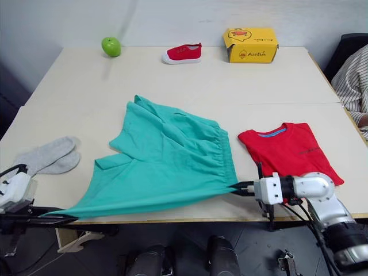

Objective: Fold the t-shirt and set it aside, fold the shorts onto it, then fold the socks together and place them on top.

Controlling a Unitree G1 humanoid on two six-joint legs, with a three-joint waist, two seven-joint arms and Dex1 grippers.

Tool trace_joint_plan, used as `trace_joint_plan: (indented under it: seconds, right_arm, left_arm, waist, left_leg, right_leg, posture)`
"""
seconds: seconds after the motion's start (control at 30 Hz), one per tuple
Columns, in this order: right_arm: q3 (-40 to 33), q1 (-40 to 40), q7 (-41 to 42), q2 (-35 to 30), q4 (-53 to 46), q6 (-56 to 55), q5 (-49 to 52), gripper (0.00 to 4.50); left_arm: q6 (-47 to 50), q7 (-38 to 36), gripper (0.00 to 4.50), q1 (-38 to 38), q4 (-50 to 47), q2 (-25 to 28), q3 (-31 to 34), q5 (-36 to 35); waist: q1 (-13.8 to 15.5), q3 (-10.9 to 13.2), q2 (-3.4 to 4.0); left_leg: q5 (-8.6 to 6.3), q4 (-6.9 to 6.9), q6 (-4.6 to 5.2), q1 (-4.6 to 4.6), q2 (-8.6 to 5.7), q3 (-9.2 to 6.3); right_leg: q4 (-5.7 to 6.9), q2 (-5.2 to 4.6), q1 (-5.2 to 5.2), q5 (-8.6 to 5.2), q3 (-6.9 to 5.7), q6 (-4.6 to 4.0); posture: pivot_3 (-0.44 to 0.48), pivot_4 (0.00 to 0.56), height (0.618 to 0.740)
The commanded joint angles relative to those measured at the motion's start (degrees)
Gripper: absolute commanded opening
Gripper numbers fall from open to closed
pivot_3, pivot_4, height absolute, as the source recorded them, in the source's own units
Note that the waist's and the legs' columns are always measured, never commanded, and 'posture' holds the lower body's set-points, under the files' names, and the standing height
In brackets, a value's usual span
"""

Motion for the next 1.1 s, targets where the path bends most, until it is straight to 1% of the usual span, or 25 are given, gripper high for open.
trace_joint_plan:
  seconds: [0.03, 0.1, 0.13, 0.17, 0.2, 0.23, 0.27, 0.33, 0.4, 0.47, 0.5, 0.53, 0.57, 0.63, 0.7, 0.77, 0.83, 0.9, 1.0, 1.1]
  right_arm:
    - [-4.64, 2.11, -1.11, -1.07, -4.05, 5.16, 3.07, 0.0]
    - [-6.31, 1.54, -3.15, -0.54, -6.82, 11.06, 5.49, 0.0]
    - [-7.08, 0.92, -4.13, -0.36, -8.1, 14.39, 6.81, 0.0]
    - [-7.76, 0.49, -4.8, -0.19, -9.22, 17.3, 7.81, 0.0]
    - [-8.42, -0.02, -5.55, -0.57, -10.72, 21.91, 9.4, 0.0]
    - [-8.95, -0.51, -6.37, -0.77, -11.91, 25.57, 10.43, 0.0]
    - [-9.66, -1.38, -8.46, -1.02, -13.12, 31.69, 12.38, 0.0]
    - [-10.96, -2.94, -12.0, -0.74, -15.05, 40.54, 15.02, 0.0]
    - [-12.17, -5.48, -16.1, 0.61, -14.95, 45.16, 14.58, 0.0]
    - [-12.54, -9.95, -20.8, 2.92, -12.14, 47.8, 11.89, 0.0]
    - [-12.6, -11.5, -22.2, 3.74, -11.13, 48.99, 10.92, 0.0]
    - [-12.35, -12.72, -22.87, 4.4, -10.29, 49.76, 9.87, 0.0]
    - [-12.27, -13.46, -23.1, 4.85, -9.88, 50.48, 9.1, 0.0]
    - [-10.14, -16.99, -25.88, 7.25, -5.71, 50.45, 4.3, 0.0]
    - [-8.73, -19.27, -28.03, 9.24, -1.85, 50.46, 0.24, 0.0]
    - [-7.69, -20.56, -28.31, 10.45, 1.59, 49.46, -3.01, 0.0]
    - [-7.95, -21.69, -29.42, 11.88, 4.26, 48.89, -4.78, 0.0]
    - [-8.64, -22.23, -29.72, 12.54, 5.31, 49.99, -5.34, 0.0]
    - [-9.32, -21.81, -28.06, 12.26, 4.84, 51.97, -4.85, 0.0]
    - [-10.54, -21.99, -28.48, 12.13, 4.85, 52.45, -5.01, 0.8]
  left_arm:
    - [4.94, -0.13, 0.06, -3.0, 1.28, 2.56, 1.65, -0.28]
    - [1.64, 1.74, 0.06, -14.52, 5.08, 3.49, -3.76, -2.64]
    - [0.14, 2.35, 0.06, -22.25, 7.77, 3.79, -7.79, -3.52]
    - [-1.92, 2.51, 0.06, -29.19, 10.41, 3.53, -11.7, -3.03]
    - [-3.65, 1.95, 0.06, -38.88, 14.41, 2.51, -17.44, -1.33]
    - [-5.58, 1.0, 0.06, -46.7, 17.95, 1.36, -22.12, 0.54]
    - [-9.48, 0.7, 0.06, -58.74, 25.15, -2.33, -28.23, 5.23]
    - [-17.1, 0.26, 0.06, -75.51, 37.93, -8.41, -35.75, 12.4]
    - [-25.61, 1.2, 0.06, -88.88, 52.88, -14.53, -40.67, 19.08]
    - [-34.83, 3.05, 0.06, -99.6, 69.33, -20.04, -45.5, 26.47]
    - [-38.3, 3.32, 0.06, -102.85, 75.2, -21.73, -46.9, 28.86]
    - [-41.72, 5.07, 0.06, -105.36, 80.28, -23.31, -47.69, 30.93]
    - [-44.35, 6.2, 0.06, -107.16, 84.05, -24.3, -48.01, 32.29]
    - [-49.22, 14.13, 0.06, -110.14, 91.97, -27.74, -50.19, 37.29]
    - [-50.28, 18.5, 0.06, -111.38, 96.75, -30.01, -51.25, 40.39]
    - [-50.83, 20.96, 0.06, -111.39, 99.16, -31.08, -52.07, 42.94]
    - [-50.51, 25.05, 0.06, -111.08, 100.64, -31.62, -52.73, 45.5]
    - [-50.36, 28.75, 0.06, -110.75, 101.46, -32.05, -52.46, 46.95]
    - [-49.35, 30.79, 0.06, -110.24, 102.15, -32.08, -52.11, 48.41]
    - [-47.01, 33.55, 0.0, -109.8, 102.57, -31.78, -50.89, 48.69]
  waist:
    - [0.01, 0.0, -0.01]
    - [0.2, 0.0, 0.0]
    - [0.4, 0.0, 0.0]
    - [0.93, 0.0, 0.0]
    - [1.07, -0.01, -0.01]
    - [1.36, -0.01, -0.01]
    - [1.82, -0.01, -0.01]
    - [2.46, -0.07, -0.05]
    - [2.83, -0.13, -0.16]
    - [2.71, -0.2, -0.31]
    - [2.45, -0.2, -0.32]
    - [2.18, -0.2, -0.33]
    - [1.81, -0.2, -0.33]
    - [1.08, -0.19, -0.35]
    - [0.73, -0.18, -0.36]
    - [0.45, -0.18, -0.37]
    - [0.08, -0.17, -0.39]
    - [-0.08, -0.17, -0.39]
    - [-0.14, -0.17, -0.39]
    - [-0.13, -0.17, -0.39]
  left_leg:
    - [-0.01, 0.0, -0.02, 0.01, 0.02, 0.0]
    - [-0.01, 0.01, -0.03, 0.01, 0.01, 0.06]
    - [-0.01, 0.04, -0.04, -0.03, 0.01, 0.06]
    - [0.0, 0.06, -0.03, -0.01, 0.0, 0.03]
    - [0.0, 0.09, -0.03, -0.03, -0.01, 0.03]
    - [-0.01, 0.09, -0.05, -0.04, 0.0, 0.04]
    - [-0.01, 0.09, -0.04, -0.02, -0.04, 0.03]
    - [0.02, 0.16, -0.02, -0.15, -0.08, 0.15]
    - [0.04, 0.22, -0.01, -0.21, -0.29, 0.29]
    - [0.04, 0.36, -0.01, -0.43, -0.26, 0.65]
    - [0.04, 0.41, -0.01, -0.58, -0.24, 0.7]
    - [0.02, 0.42, 0.01, -0.61, -0.24, 0.79]
    - [0.02, 0.41, 0.01, -0.67, -0.24, 0.79]
    - [0.02, 0.25, 0.02, -0.78, -0.22, 0.79]
    - [0.02, 0.2, 0.01, -0.81, -0.19, 0.82]
    - [0.02, 0.2, 0.01, -0.89, -0.18, 0.82]
    - [0.03, 0.24, 0.0, -1.07, -0.18, 0.83]
    - [0.04, 0.25, 0.01, -1.12, -0.18, 0.86]
    - [0.04, 0.25, 0.01, -1.11, -0.17, 0.88]
    - [0.04, 0.29, 0.01, -1.11, -0.16, 0.88]
  right_leg:
    - [-0.01, 0.04, 0.0, 0.0, 0.0, -0.01]
    - [0.07, 0.03, -0.08, -0.01, 0.0, -0.02]
    - [0.1, 0.02, -0.11, -0.01, 0.0, -0.03]
    - [0.13, -0.02, -0.09, 0.0, 0.02, -0.04]
    - [0.2, -0.04, -0.12, 0.0, 0.04, -0.07]
    - [0.2, -0.04, -0.15, 0.01, 0.05, -0.08]
    - [0.23, -0.07, -0.12, 0.0, 0.03, -0.08]
    - [0.29, 0.06, -0.29, 0.02, -0.12, -0.08]
    - [0.47, 0.19, -0.26, 0.08, -0.12, -0.01]
    - [0.34, 0.34, -0.32, 0.15, -0.23, 0.04]
    - [0.26, 0.38, -0.42, 0.17, -0.23, 0.08]
    - [0.23, 0.4, -0.46, 0.18, -0.18, 0.09]
    - [0.16, 0.41, -0.5, 0.19, -0.17, 0.11]
    - [0.07, 0.42, -0.66, 0.19, -0.19, 0.12]
    - [0.06, 0.46, -0.76, 0.2, -0.16, 0.12]
    - [0.11, 0.46, -0.85, 0.2, -0.16, 0.12]
    - [0.2, 0.45, -1.07, 0.2, -0.13, 0.13]
    - [0.24, 0.44, -1.15, 0.2, -0.09, 0.13]
    - [0.25, 0.44, -1.16, 0.2, -0.06, 0.13]
    - [0.3, 0.44, -1.16, 0.2, -0.04, 0.13]
  posture:
    - [0.0, 0.15, 0.74]
    - [0.0, 0.15, 0.74]
    - [0.0, 0.15, 0.74]
    - [0.0, 0.15, 0.74]
    - [0.0, 0.15, 0.74]
    - [0.0, 0.15, 0.74]
    - [0.0, 0.15, 0.74]
    - [0.0, 0.15, 0.74]
    - [0.0, 0.15, 0.74]
    - [0.0, 0.15, 0.74]
    - [0.0, 0.15, 0.74]
    - [0.0, 0.15, 0.74]
    - [0.0, 0.15, 0.74]
    - [0.0, 0.15, 0.74]
    - [0.0, 0.15, 0.74]
    - [0.0, 0.15, 0.74]
    - [0.0, 0.15, 0.74]
    - [0.0, 0.15, 0.74]
    - [0.0, 0.15, 0.74]
    - [0.0, 0.15, 0.74]
